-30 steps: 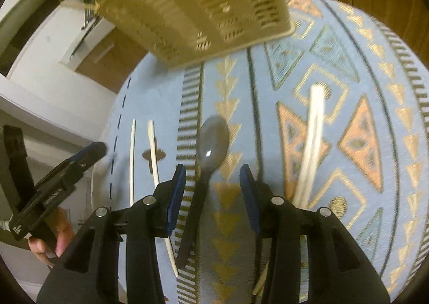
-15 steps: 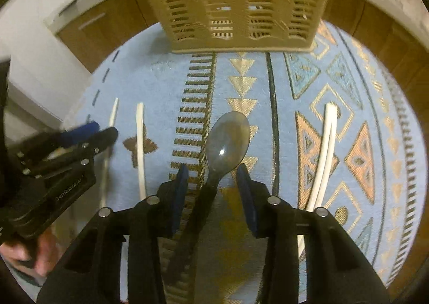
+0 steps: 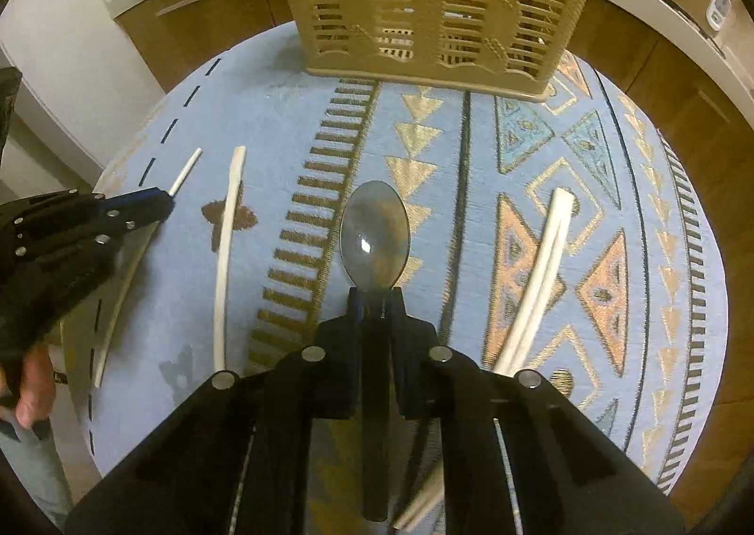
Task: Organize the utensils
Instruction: 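Grasp a wooden chopstick with the left gripper while the right gripper grasps a clear spoon, then lift the chopstick and spoon with both grippers up over the basket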
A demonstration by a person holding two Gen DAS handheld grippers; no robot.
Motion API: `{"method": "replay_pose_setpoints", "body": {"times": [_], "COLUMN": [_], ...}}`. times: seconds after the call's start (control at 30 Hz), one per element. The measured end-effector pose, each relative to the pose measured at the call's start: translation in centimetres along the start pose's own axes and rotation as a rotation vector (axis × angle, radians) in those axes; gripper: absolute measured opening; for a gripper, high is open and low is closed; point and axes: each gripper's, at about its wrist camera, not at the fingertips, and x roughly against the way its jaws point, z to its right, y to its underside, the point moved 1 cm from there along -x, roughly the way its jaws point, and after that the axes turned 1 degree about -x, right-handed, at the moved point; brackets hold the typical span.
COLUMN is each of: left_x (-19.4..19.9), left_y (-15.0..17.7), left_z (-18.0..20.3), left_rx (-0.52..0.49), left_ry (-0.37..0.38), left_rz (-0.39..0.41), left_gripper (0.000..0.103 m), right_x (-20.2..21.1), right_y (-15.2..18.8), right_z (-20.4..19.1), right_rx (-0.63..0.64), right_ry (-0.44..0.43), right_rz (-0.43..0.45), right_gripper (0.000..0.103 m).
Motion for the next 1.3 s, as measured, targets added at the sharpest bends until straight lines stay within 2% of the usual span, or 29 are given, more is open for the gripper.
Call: {"method": "replay_pose_setpoints", "body": {"times": [0.27,0.33,0.4,0.57,0.63,0.7,0.77,0.9,0.97,1.17,1.3], "left_x": [-0.3,-0.2,-0.5,-1.0,-1.2,-1.4,-1.3,-0.9,-0.4,4.7,7.9], "left_y": [-0.6,-0.7,-1.1,-1.7,-1.7,-1.6,-1.3,-0.7,-0.4,-1.0,-1.8], "left_z": [-1.8,-1.8,-1.7,-1.1,-0.4,0.3,0.8,1.5,1.7,1.5,2.7], "left_rx": [0.004,-0.015,-0.041,-0.116,-0.155,-0.186,-0.203,-0.208,-0.192,-0.134,-0.118], "left_ry": [0.056,0.058,0.049,0.056,0.01,-0.039,-0.056,-0.079,-0.064,0.017,0.064], "left_rz": [-0.054,-0.075,-0.095,-0.136,-0.137,-0.128,-0.113,-0.05,-0.022,0.18,0.313], "left_gripper": [0.006,0.01,0.019,0.023,0.02,0.005,0.004,0.004,0.003,0.004,0.004], "right_x": [0.5,0.0,-0.2,-0.3,-0.5,-0.5,-0.5,-0.2,0.5,3.3,5.7], "right_y": [0.2,-0.4,-0.8,-1.4,-1.6,-1.6,-1.4,-1.1,-0.8,-0.9,-1.0], "right_z": [0.9,0.7,0.8,1.1,0.8,0.5,0.1,-0.6,-1.2,-1.3,-0.2], "right_rx": [0.006,0.003,-0.003,0.009,0.024,0.042,0.057,0.086,0.132,0.149,0.101], "right_ry": [-0.001,-0.01,-0.025,-0.029,-0.015,0.002,0.007,-0.026,0.004,-0.034,-0.115], "right_rz": [-0.033,-0.054,-0.077,-0.112,-0.118,-0.112,-0.099,-0.052,-0.003,0.131,0.223], "right_gripper": [0.01,0.011,0.011,0.011,0.011,0.01,0.01,0.01,0.01,0.009,0.009]}}
